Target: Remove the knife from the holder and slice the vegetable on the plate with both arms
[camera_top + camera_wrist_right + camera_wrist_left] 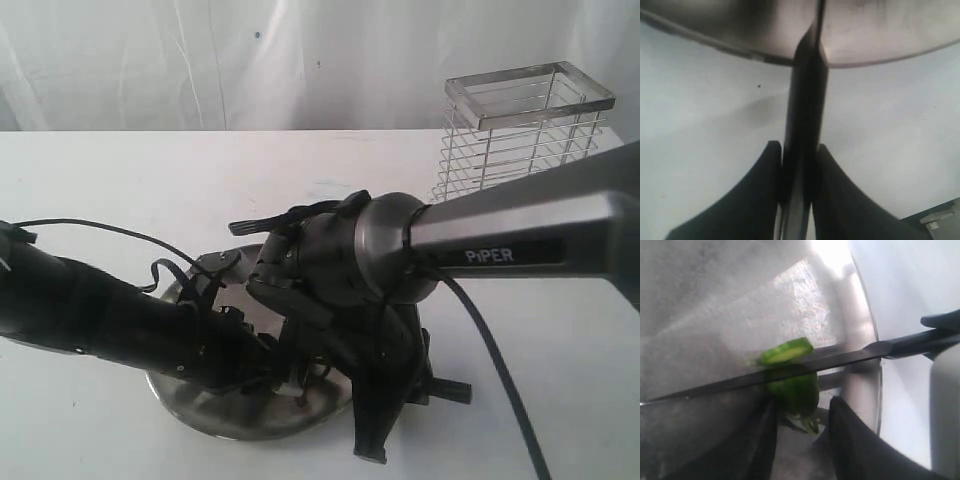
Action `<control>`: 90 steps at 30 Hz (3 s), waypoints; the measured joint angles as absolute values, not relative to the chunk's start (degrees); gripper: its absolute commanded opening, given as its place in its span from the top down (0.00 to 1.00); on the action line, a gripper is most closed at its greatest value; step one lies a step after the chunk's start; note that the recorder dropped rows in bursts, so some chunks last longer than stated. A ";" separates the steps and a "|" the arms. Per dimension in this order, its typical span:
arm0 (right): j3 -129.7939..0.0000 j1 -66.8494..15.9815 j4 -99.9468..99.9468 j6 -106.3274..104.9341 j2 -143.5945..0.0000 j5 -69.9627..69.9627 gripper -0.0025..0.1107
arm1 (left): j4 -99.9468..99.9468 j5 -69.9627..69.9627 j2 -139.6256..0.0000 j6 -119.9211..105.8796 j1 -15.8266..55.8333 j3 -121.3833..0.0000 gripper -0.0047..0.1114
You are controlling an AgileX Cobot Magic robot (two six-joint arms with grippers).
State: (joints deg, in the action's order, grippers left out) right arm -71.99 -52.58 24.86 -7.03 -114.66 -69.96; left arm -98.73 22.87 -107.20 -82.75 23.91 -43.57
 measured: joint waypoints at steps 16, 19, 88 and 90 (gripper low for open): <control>-71.99 -52.58 25.77 -6.88 -115.37 -69.57 0.98 | -98.73 12.17 -104.65 -81.00 24.36 -41.94 0.88; -71.99 -52.58 25.77 -6.65 -115.37 -69.57 0.98 | -98.73 10.49 -103.69 -81.00 24.36 -41.94 0.88; -70.85 -55.97 28.92 -8.53 -113.18 -69.55 0.98 | -98.73 8.51 -86.58 -82.12 24.14 -33.06 0.65; -72.23 -55.97 30.30 -8.53 -114.68 -69.55 0.98 | -98.73 9.96 -86.58 -82.12 24.14 -33.06 0.65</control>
